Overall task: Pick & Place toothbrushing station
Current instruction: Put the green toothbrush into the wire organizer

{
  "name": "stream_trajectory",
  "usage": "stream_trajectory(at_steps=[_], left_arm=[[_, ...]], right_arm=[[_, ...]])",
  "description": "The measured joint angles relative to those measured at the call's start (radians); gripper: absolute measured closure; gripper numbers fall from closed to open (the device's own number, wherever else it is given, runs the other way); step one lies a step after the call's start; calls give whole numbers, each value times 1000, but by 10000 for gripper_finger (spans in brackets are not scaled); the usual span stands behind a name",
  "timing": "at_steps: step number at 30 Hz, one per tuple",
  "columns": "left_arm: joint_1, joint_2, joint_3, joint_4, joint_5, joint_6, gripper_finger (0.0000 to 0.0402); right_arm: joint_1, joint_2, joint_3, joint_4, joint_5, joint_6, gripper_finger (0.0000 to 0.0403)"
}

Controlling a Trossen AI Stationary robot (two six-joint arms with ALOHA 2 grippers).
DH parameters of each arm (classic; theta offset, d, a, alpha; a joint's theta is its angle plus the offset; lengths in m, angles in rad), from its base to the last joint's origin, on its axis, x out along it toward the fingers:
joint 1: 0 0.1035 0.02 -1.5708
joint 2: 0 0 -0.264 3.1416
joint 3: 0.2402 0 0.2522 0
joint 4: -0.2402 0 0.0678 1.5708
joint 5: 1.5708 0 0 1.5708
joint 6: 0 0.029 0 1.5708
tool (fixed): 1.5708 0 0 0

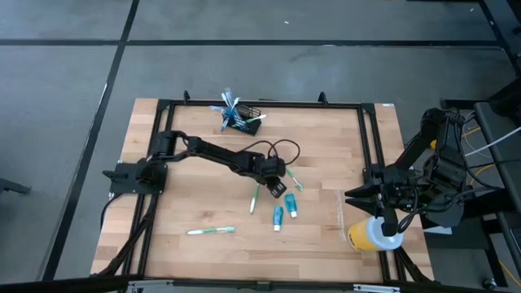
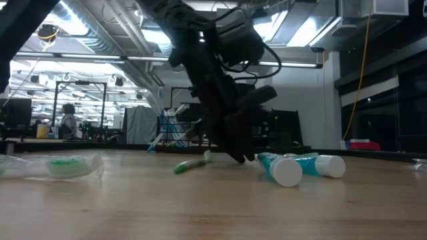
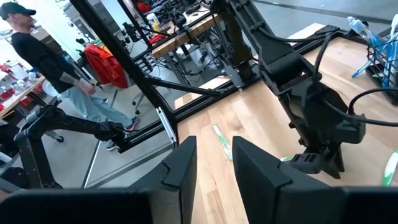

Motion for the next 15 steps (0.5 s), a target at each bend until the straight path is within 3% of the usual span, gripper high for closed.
stream_trajectory(at_steps=[6, 10, 15], left_arm=[[0, 8, 59, -41, -27, 42, 300], [2, -14, 99, -234, -161, 24, 298], [-3, -105, 104, -383, -220, 9, 273]], right_arm=[[0, 0, 0, 9, 0, 0, 298], [0, 5, 0, 23, -1, 0, 298], [6, 24, 0, 29, -3, 3, 298]])
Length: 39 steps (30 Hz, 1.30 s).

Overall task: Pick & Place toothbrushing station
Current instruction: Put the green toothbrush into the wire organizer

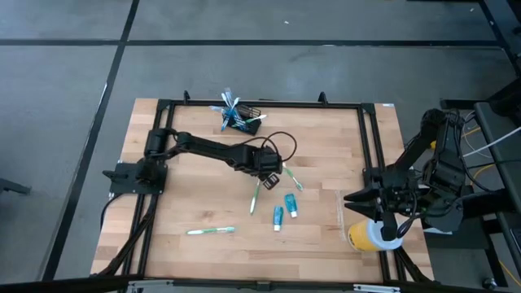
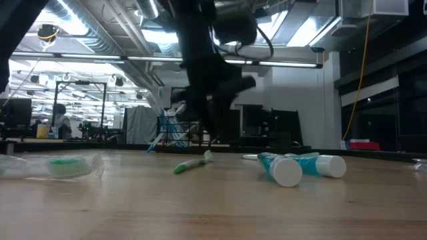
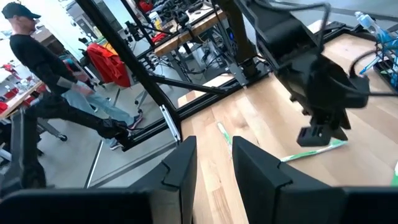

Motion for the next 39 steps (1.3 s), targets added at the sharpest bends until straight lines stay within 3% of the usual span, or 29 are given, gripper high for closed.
stream_trajectory(at_steps=[7, 12, 16, 34, 39], left_arm=[[-32, -37, 0, -123, -16, -162, 225], [-11, -14, 0, -115, 44, -339, 200], [8, -6, 0, -114, 59, -376, 190], [4, 63, 1, -33, 150, -408, 196], [5, 85, 2, -18, 191, -370, 234]], right_arm=[[2, 17, 0, 0, 2, 17, 298], [3, 19, 0, 0, 10, 16, 298], [3, 19, 0, 0, 9, 16, 298], [20, 27, 0, 27, 11, 23, 298], [20, 29, 0, 29, 11, 23, 298]])
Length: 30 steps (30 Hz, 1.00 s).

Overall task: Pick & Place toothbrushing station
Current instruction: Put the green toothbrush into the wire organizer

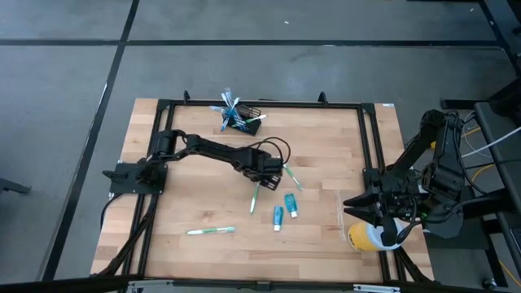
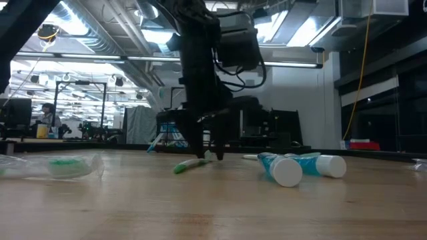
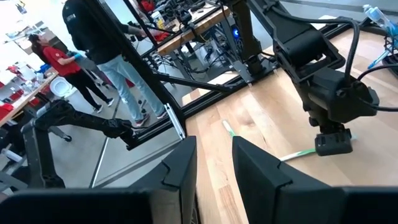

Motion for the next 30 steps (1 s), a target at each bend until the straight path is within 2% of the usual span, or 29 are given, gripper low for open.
stream_trajectory(at_steps=[7, 9, 12, 16, 21, 26, 30], left_arm=[[5, 4, -1, -12, -17, 93, 367], [10, 4, -1, -1, -19, 124, 389], [13, -4, -2, 17, -44, 165, 395], [15, -64, -3, 17, -145, 220, 397], [8, -196, -3, 45, -371, 255, 399], [32, -340, -11, 268, -625, 478, 401], [92, -427, -118, 554, -697, 650, 401]], right_arm=[[0, 0, 0, 1, 0, 0, 298], [0, 0, 0, 1, 0, 0, 298], [0, 0, 0, 1, 0, 4, 298], [0, 0, 0, 1, 0, 9, 298], [0, 0, 0, 1, 0, 20, 298], [1, 0, 0, 2, 16, 8, 298], [2, 2, 0, 14, 25, 4, 298]])
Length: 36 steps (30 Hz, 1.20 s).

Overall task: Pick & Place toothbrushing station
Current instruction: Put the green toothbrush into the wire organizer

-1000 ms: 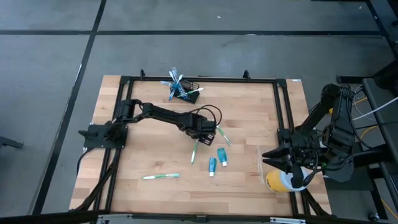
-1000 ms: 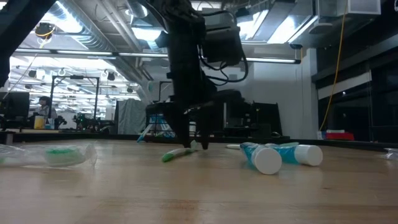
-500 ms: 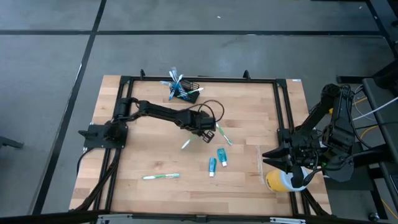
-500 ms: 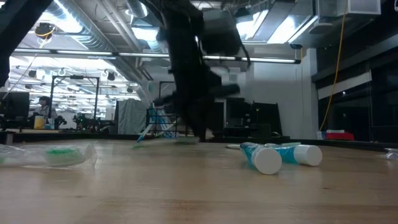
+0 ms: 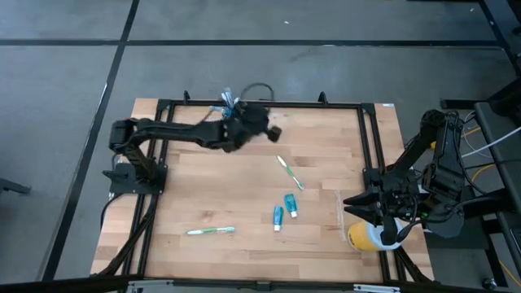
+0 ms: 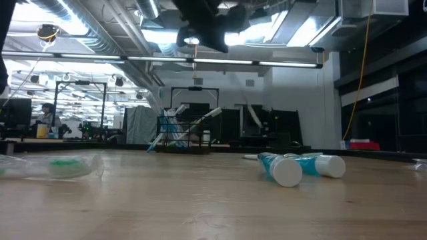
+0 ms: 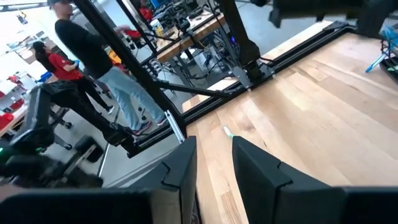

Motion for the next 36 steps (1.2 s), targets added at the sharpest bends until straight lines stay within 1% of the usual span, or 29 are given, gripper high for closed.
stream_trajectory(at_steps=[3, 6, 9, 11, 14, 17, 23, 27, 30, 34, 36], left_arm=[[63, -62, -109, 167, -1, 74, 401], [115, -117, -180, 173, 7, 53, 401], [133, -163, -219, 174, 31, 48, 401], [138, -178, -231, 183, 106, 57, 401], [139, -185, -251, 158, 186, 56, 401], [130, -206, -255, 116, 226, 44, 401], [104, -269, -256, -22, 334, 125, 400], [84, -322, -256, -92, 388, 135, 399], [70, -353, -256, -132, 482, 105, 396], [43, -386, -256, -135, 688, 40, 394], [21, -402, -256, -122, 784, 33, 397]], right_arm=[[1, 5, 0, 8, 5, 0, 298], [1, 8, 0, 23, 13, 1, 298], [1, 9, 0, 28, 28, 3, 298], [1, 9, 0, 28, 32, 4, 298], [1, 9, 0, 28, 49, 5, 298], [1, 9, 0, 28, 67, 9, 298], [1, 11, 0, 33, 98, -11, 298], [-1, 11, 0, 38, 145, -62, 298], [-1, 11, 0, 39, 191, -120, 298], [-3, 11, 0, 39, 274, -212, 298], [-7, 11, 0, 39, 315, -254, 298]])
